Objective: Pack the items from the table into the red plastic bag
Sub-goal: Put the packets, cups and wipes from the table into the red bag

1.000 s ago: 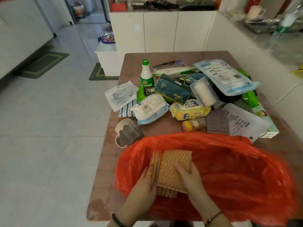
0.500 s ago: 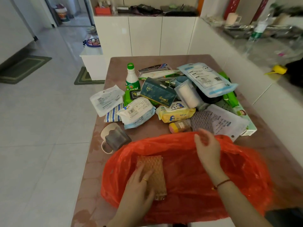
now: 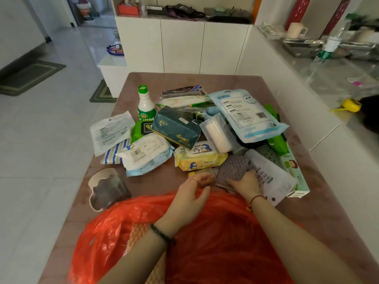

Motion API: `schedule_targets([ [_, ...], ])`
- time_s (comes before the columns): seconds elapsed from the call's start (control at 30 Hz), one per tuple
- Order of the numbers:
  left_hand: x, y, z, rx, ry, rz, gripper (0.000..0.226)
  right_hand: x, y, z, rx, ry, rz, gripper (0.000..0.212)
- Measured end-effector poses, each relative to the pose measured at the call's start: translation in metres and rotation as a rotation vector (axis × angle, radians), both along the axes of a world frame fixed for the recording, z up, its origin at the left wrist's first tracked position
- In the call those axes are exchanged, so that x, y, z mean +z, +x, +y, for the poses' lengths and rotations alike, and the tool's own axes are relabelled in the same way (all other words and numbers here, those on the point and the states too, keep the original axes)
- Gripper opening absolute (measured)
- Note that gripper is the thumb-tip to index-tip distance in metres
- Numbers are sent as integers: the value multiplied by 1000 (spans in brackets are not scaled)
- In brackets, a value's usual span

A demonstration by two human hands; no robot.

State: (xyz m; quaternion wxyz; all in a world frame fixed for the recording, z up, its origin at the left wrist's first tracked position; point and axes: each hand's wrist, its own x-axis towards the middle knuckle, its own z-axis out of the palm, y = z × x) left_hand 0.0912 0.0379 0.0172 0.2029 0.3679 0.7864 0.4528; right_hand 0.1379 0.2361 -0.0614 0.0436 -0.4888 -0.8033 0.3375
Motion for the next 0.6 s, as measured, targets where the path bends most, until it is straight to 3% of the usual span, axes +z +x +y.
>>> schedule_targets([
  [0.1,-4,1,0,35,46,-46,33,30,6,1,-11,-92,192,34],
  [0.2,-2,-1,-19,95,61,163,29,69,38,-15,-129,-40,459,29],
  [0.3,-3,-17,-53,192,-66,420,37,95,81,-57,-157,-228,661,35],
  [0.37,-3,-27,-83,252,-212,459,50,85,101,-98,-33,-486,609,47],
  [0.47,-6,-33,-126,285,-392,501,67,54,111,-163,191,-700,328,78],
  [0.6,-7,-36,-156,270,-513,443,71,29,94,-226,357,-872,185,59],
])
